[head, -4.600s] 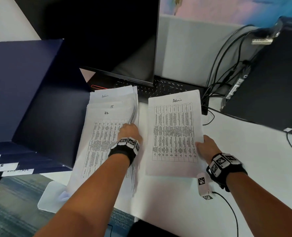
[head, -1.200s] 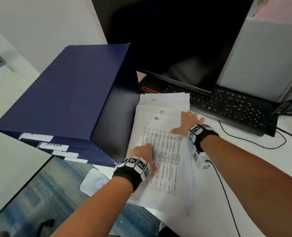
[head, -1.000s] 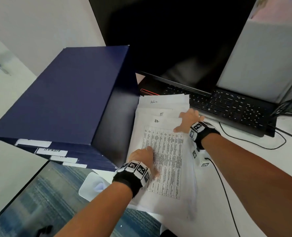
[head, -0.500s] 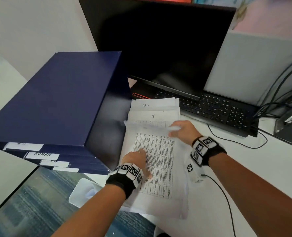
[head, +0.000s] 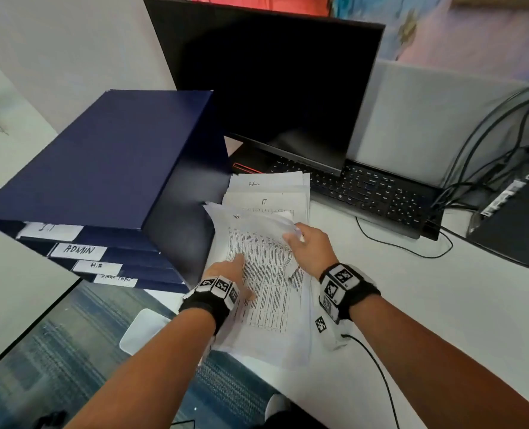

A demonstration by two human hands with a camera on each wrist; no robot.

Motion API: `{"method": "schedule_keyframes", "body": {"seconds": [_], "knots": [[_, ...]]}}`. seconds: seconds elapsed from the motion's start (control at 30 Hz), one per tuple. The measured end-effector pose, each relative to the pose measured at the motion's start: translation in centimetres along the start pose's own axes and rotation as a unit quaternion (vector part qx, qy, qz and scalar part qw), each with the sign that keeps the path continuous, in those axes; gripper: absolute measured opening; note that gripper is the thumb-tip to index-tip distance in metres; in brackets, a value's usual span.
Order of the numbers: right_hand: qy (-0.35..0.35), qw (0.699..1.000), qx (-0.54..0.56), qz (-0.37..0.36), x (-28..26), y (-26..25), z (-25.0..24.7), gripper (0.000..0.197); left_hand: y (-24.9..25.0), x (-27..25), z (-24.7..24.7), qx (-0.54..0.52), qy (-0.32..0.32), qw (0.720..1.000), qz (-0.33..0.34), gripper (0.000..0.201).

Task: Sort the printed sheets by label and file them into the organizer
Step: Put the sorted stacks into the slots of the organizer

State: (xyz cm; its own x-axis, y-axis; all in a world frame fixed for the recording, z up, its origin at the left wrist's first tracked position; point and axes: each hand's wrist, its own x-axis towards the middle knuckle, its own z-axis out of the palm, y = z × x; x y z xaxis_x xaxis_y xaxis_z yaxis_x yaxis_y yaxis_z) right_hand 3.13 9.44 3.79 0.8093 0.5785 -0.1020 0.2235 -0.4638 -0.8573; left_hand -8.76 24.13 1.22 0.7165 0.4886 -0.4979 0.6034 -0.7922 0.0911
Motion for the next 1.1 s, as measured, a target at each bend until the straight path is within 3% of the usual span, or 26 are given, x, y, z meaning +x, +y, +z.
{"method": "schedule_keyframes", "body": {"seconds": [0.1, 0.23, 0.3, 0.37, 0.43, 0.5, 0.57, 0.63, 0.67, 0.7, 0.77, 0.83, 1.1], "knots": [[-0.006, 0.99, 0.133, 0.054, -0.9, -0.4, -0.3, 0.036, -0.2, -0.3, 0.7, -0.034, 0.009, 0.999, -0.022, 0.086], [-0.105, 0.98, 0.078, 0.152, -2.9, 3.4, 2.1, 0.038, -0.3, -0.8, 1.2, -0.068, 0.004, 0.997, -0.044, 0.096], [-0.079, 0.976, 0.087, 0.182, -4.0, 4.2, 2.7, 0.035, -0.2, -1.2, 1.0, -0.125, 0.009, 0.99, -0.061, 0.103], [-0.041, 0.963, 0.159, 0.213, -4.4, 4.6, 2.0, 0.031, -0.1, -1.8, 0.4, -0.221, 0.072, 0.969, -0.08, 0.113], [-0.02, 0.946, 0.23, 0.226, -4.3, 4.8, -0.3, 0.03, 0.0, -2.4, -0.9, -0.328, 0.182, 0.924, -0.079, 0.115], [-0.03, 0.935, 0.287, 0.205, -4.5, 4.2, -3.8, 0.029, 0.7, -3.6, -2.6, -0.418, 0.236, 0.875, -0.062, 0.104], [-0.034, 0.933, 0.32, 0.159, -5.2, 3.2, -7.4, 0.029, 2.3, -5.2, -4.3, -0.495, 0.194, 0.847, -0.015, 0.069], [-0.023, 0.943, 0.311, 0.116, -5.9, 2.6, -10.0, 0.027, 4.8, -6.7, -5.7, -0.588, 0.142, 0.794, 0.061, 0.029], [-0.006, 0.952, 0.288, 0.104, -6.2, 2.5, -10.8, 0.028, 6.2, -7.2, -6.2, -0.599, 0.158, 0.78, 0.093, 0.018], [0.021, 0.96, 0.263, 0.095, -6.5, 2.5, -11.6, 0.034, 7.5, -7.4, -6.5, -0.569, 0.202, 0.789, 0.114, 0.012], [0.096, 0.966, 0.231, 0.064, -7.1, 2.6, -12.7, 0.053, 10.0, -7.2, -6.1, -0.514, 0.29, 0.796, 0.131, 0.008], [0.174, 0.961, 0.216, 0.022, -7.9, 2.3, -13.8, 0.042, 12.5, -7.1, -5.3, -0.52, 0.315, 0.781, 0.143, 0.011], [0.254, 0.934, 0.25, -0.005, -9.7, 3.7, -17.3, 0.042, 17.1, -7.9, -4.7, -0.64, 0.176, 0.724, 0.187, 0.035]]}}
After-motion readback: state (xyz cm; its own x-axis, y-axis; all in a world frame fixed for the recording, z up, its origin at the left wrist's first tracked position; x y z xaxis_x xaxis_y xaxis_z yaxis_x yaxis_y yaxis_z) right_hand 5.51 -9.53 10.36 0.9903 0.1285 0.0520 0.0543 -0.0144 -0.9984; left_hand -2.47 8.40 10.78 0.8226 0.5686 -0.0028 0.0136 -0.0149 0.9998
